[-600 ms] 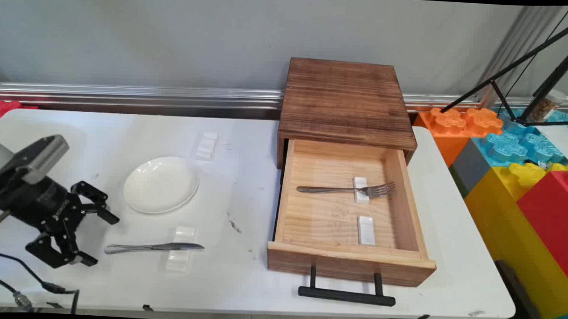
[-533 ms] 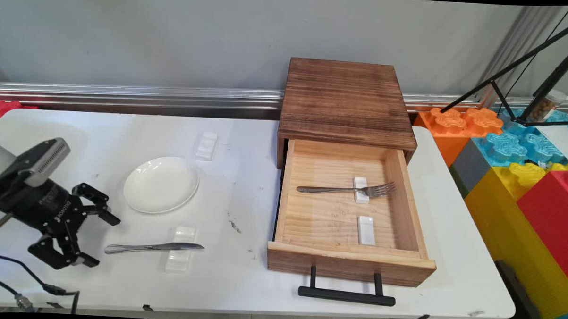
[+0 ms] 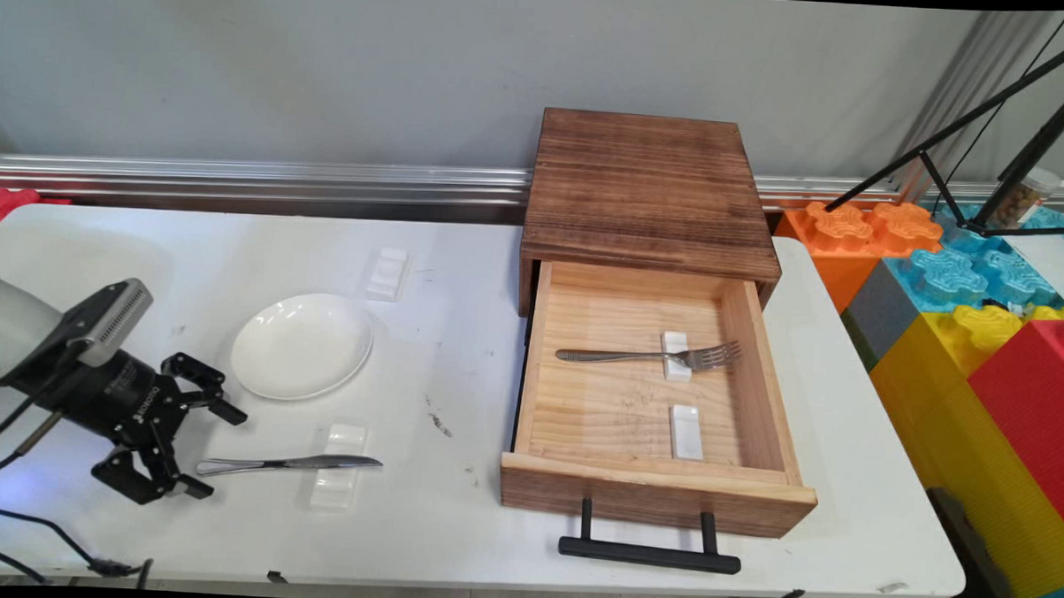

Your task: Pick up the knife from the right of the white plate

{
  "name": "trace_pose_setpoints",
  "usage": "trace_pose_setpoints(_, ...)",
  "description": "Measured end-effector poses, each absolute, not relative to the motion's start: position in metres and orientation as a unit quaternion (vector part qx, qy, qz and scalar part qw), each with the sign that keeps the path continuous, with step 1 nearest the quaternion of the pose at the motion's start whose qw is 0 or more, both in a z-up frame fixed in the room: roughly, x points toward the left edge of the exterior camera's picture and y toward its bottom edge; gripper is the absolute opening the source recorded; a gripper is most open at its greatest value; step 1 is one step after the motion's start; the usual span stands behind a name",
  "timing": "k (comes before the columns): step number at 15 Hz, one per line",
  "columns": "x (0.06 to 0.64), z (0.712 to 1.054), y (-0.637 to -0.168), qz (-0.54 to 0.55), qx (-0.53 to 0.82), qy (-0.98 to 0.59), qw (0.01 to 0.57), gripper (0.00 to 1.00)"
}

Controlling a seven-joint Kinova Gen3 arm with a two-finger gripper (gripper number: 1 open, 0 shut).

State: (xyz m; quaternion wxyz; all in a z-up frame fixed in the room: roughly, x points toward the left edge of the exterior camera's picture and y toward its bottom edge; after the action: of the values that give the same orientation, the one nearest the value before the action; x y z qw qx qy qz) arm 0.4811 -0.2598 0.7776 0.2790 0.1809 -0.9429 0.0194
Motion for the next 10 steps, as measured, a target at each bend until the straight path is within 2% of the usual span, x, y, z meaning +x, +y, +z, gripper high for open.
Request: trace_pose_setpoints(10,0.482,0.747,-0.273,0.031,0.145,-0.94,0.307,1.0)
